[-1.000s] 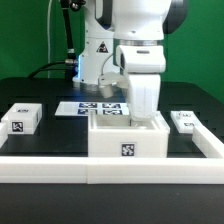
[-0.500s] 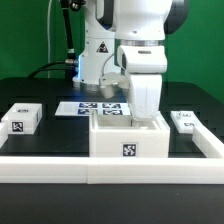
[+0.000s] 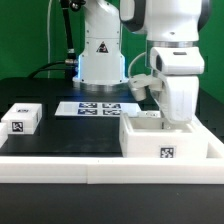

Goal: Assemble cabinet

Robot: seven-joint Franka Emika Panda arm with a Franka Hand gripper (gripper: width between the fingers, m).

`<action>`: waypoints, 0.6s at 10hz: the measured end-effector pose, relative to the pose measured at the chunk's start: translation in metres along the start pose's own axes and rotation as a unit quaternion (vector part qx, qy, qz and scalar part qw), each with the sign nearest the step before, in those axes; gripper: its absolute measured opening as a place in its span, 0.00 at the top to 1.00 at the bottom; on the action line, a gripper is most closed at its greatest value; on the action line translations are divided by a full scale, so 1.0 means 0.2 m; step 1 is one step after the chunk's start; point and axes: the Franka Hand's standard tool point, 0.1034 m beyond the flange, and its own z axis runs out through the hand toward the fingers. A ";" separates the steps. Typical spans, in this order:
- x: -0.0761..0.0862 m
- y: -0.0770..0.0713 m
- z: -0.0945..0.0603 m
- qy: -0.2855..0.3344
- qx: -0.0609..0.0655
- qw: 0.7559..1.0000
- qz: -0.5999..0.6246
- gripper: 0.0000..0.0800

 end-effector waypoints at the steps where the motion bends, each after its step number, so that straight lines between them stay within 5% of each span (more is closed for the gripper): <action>1: 0.03 0.03 0.00 0.000 -0.001 1.000 -0.001 0.95; 6: 0.03 0.07 0.00 -0.009 0.011 1.000 0.002 0.95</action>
Offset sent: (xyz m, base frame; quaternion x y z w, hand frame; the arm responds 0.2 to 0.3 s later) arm 0.0225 0.0148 0.0000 0.0059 -0.0138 -0.0113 0.9998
